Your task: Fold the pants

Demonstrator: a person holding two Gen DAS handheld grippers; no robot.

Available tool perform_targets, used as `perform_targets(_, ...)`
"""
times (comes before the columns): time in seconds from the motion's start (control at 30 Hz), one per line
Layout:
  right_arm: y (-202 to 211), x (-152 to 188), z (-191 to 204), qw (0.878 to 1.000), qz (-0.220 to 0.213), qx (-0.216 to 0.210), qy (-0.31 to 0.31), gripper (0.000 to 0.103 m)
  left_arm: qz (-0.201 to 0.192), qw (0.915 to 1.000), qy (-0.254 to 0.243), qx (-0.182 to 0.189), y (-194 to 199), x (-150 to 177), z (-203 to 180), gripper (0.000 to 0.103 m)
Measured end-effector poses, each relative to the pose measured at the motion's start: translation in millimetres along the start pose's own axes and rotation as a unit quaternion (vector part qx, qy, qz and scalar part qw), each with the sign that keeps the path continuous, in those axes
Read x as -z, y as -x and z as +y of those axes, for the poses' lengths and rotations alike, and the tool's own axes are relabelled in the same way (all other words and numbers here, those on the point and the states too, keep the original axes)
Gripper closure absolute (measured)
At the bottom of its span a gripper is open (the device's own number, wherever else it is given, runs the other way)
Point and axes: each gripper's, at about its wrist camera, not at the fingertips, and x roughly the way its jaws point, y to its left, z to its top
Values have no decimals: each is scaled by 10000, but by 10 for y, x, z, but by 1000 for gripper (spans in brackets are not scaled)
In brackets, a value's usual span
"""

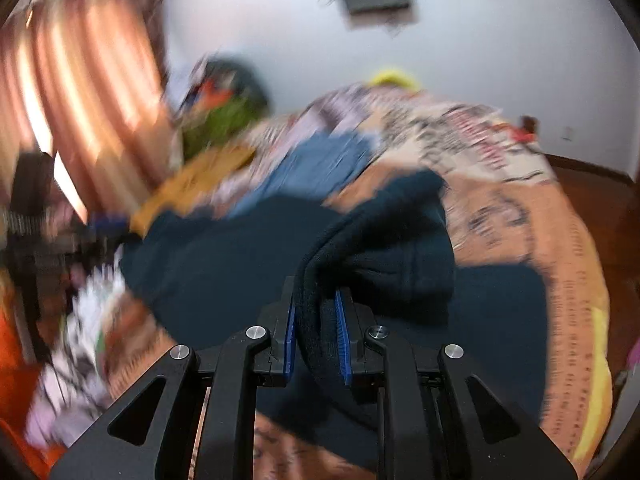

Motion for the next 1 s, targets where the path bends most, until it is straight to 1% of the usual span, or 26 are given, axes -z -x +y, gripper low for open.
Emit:
perform_targets(0.03,-76,37,58,9998,131,-7,155,84,26,10000,11,4,-22,7,4,16)
perform_targets(0.1,-218,115,133,9983,446,-5,384,80,36,10000,-2,-7,-25,36,-1,16)
perform_targets(0.13,-256,110,142,9976,526,9,445,77,39,10000,-10,10,-30,35,-11,16)
perform_targets(0.2,-189,125,150,9975,490,51,504,74,58,10000,-40,51,-47,25,-57,16)
perform_targets(0.27,-127,102,108,9979,522,-77,378,64,56,9999,-111,75,-65,-6,-111,16)
perform_targets(0.33,-42,78,41,9986,456,-195,176,59,35,9997,-206,137,-68,-46,-189,16)
perform_targets(0.4,78,107,12,9992,363,-146,97,56,1,9992,-333,234,-57,-99,-299,16)
perform_targets(0.5,273,128,-103,9998,183,50,-12,52,22,9978,-521,407,-95,-203,-499,16)
perform_targets(0.57,414,168,-216,9995,54,256,-155,47,77,9966,-631,516,-155,-266,-641,16)
perform_targets(0.67,577,232,-448,9968,-95,651,-464,45,243,9942,-728,751,-277,-323,-849,16)
perform_targets(0.7,615,266,-560,9945,-117,830,-623,45,293,9932,-752,837,-320,-326,-918,16)
perform_targets(0.77,661,325,-739,9907,-127,1020,-897,45,451,9909,-800,986,-438,-319,-1058,16)
perform_targets(0.9,725,507,-1014,9809,-107,1206,-1520,45,781,9883,-798,1043,-697,-273,-1218,16)
perform_targets(0.93,721,540,-1048,9793,-97,1217,-1614,45,853,9874,-771,1085,-758,-256,-1239,18)
perform_targets(0.97,723,581,-1075,9777,-75,1230,-1700,45,912,9868,-751,1108,-812,-235,-1266,29)
perform_targets(1.0,705,618,-1098,9763,-35,1240,-1774,45,966,9860,-769,1120,-848,-216,-1294,37)
